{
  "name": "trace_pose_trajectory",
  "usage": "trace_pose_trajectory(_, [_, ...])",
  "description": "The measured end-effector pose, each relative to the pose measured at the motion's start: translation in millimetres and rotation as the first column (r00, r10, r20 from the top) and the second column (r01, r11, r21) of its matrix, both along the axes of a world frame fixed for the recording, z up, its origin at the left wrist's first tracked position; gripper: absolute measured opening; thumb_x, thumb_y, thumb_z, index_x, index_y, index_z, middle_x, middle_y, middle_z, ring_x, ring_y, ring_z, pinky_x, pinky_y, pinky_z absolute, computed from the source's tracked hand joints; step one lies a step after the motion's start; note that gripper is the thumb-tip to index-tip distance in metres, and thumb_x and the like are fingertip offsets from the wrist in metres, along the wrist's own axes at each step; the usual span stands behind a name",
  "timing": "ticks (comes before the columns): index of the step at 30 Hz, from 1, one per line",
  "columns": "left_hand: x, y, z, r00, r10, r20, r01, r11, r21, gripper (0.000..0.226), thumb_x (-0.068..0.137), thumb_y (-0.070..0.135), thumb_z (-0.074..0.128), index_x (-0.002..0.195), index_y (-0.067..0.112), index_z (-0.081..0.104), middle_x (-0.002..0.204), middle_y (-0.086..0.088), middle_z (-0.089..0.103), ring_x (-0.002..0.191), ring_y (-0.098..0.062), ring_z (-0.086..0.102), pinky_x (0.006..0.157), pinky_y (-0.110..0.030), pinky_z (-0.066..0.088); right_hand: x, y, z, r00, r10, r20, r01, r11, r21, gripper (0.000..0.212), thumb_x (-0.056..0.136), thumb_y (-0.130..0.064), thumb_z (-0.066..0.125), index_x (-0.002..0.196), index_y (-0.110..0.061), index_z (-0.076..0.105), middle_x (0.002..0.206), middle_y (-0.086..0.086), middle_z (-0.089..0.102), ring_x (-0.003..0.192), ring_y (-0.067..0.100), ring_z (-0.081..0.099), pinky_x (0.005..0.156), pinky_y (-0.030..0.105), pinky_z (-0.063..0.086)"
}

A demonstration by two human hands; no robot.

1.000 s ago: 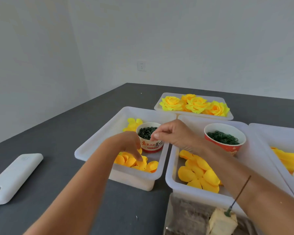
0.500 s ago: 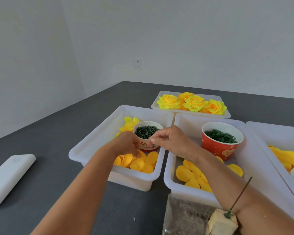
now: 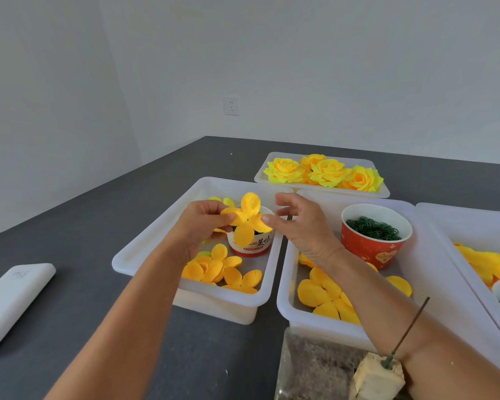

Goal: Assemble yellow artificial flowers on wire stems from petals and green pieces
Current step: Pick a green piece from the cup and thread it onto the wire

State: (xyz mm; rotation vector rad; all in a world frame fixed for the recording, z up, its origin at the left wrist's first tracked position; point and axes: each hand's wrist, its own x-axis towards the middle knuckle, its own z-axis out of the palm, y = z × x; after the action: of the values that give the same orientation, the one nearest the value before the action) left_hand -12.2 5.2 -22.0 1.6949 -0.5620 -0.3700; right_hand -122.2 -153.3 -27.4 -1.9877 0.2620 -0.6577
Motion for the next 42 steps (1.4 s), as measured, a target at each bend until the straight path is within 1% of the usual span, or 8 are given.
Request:
trace_pose_trajectory(4, [-5.3,-4.8,6.6,0.994,-0.087,-0.066,0.074,0.982,-0.175,0.013,0.086,0.005,0.061,0.075,0.009,0.064,0.069,-0.005,0.065,0.064,-0.014,0.061,0.059,-0.021,0.053,-2.5,-1.6,4.3,0.998,0.067,0.004,-0.067,0.998,0.02,0.009,0.085,-0.017,0.067,0.089,-0.01,0.071,0.072,-0.001,0.066,0.063,-0.001,0.058,0.061,0.018,0.047])
trace_pose_trajectory(6, [-8.0,-10.4,8.3,0.989,-0.115,-0.09,0.096,0.976,-0.196,0.012,0.087,0.004,0.059,0.077,0.009,0.064,0.073,-0.008,0.066,0.067,-0.017,0.062,0.06,-0.023,0.053,-2.2,-1.8,4.5,0.998,0.066,0.017,-0.067,0.994,0.083,0.014,0.089,-0.01,0.06,0.078,-0.012,0.069,0.061,-0.001,0.063,0.053,-0.001,0.056,0.051,0.015,0.045])
trace_pose_trajectory(17, [-24.6,-29.9,7.3,0.993,-0.099,-0.069,0.088,0.984,-0.152,0.021,0.082,0.015,0.067,0.092,-0.004,0.067,0.083,-0.017,0.068,0.077,-0.028,0.063,0.079,-0.042,0.055,-7.2,-2.7,8.2,0.998,0.056,0.034,-0.065,0.927,0.369,0.008,0.088,-0.004,0.061,0.082,-0.006,0.067,0.067,0.007,0.066,0.054,0.005,0.064,0.054,0.016,0.053])
trace_pose_trajectory(24, [-30.3,-28.5,4.1,0.989,-0.139,-0.053,0.135,0.987,-0.086,0.011,0.079,0.013,0.071,0.088,0.006,0.071,0.088,-0.016,0.07,0.085,-0.027,0.064,0.088,-0.044,0.05,-10.2,-3.8,4.2,1.0,-0.013,0.002,0.012,0.984,0.175,0.007,0.083,-0.007,0.068,0.076,-0.003,0.067,0.059,0.009,0.062,0.042,0.003,0.052,0.044,0.015,0.043])
trace_pose_trajectory(29, [-26.1,-26.9,8.5,0.955,-0.241,-0.175,0.209,0.961,-0.181,0.01,0.077,0.011,0.066,0.084,0.004,0.066,0.073,-0.008,0.065,0.071,-0.023,0.061,0.065,-0.028,0.052,-8.9,-0.5,5.7,0.995,0.083,0.047,-0.093,0.955,0.282,0.013,0.081,-0.009,0.07,0.07,-0.005,0.066,0.049,-0.001,0.059,0.041,0.004,0.048,0.042,0.015,0.04])
trace_pose_trajectory(32, [-25.1,-23.7,11.3,0.886,-0.389,-0.254,0.308,0.901,-0.304,0.017,0.074,0.015,0.062,0.084,0.002,0.064,0.07,-0.007,0.064,0.06,-0.016,0.06,0.053,-0.023,0.051,-10.2,-2.2,11.7,0.947,0.305,0.098,-0.306,0.771,0.559,0.012,0.075,-0.017,0.069,0.073,-0.005,0.067,0.054,0.001,0.061,0.045,0.006,0.05,0.044,0.015,0.041])
trace_pose_trajectory(37, [-27.2,-30.3,1.5,0.981,-0.195,-0.017,0.19,0.97,-0.153,0.013,0.078,0.012,0.071,0.09,0.007,0.07,0.082,-0.006,0.072,0.074,-0.015,0.067,0.065,-0.024,0.055,-8.5,-4.0,7.9,0.998,0.051,-0.031,-0.037,0.936,0.35,0.017,0.082,-0.01,0.069,0.088,0.006,0.068,0.056,0.003,0.063,0.044,0.003,0.055,0.044,0.014,0.045])
trace_pose_trajectory(42, [-29.0,-32.0,-1.1,0.987,-0.095,0.133,0.118,0.977,-0.178,0.006,0.078,0.017,0.073,0.077,0.011,0.071,0.075,-0.005,0.07,0.069,-0.014,0.063,0.065,-0.023,0.052,-9.7,-6.4,7.8,0.999,-0.008,0.037,-0.005,0.945,0.328,0.011,0.078,-0.01,0.073,0.077,-0.001,0.067,0.053,0.002,0.061,0.043,0.004,0.056,0.044,0.015,0.047])
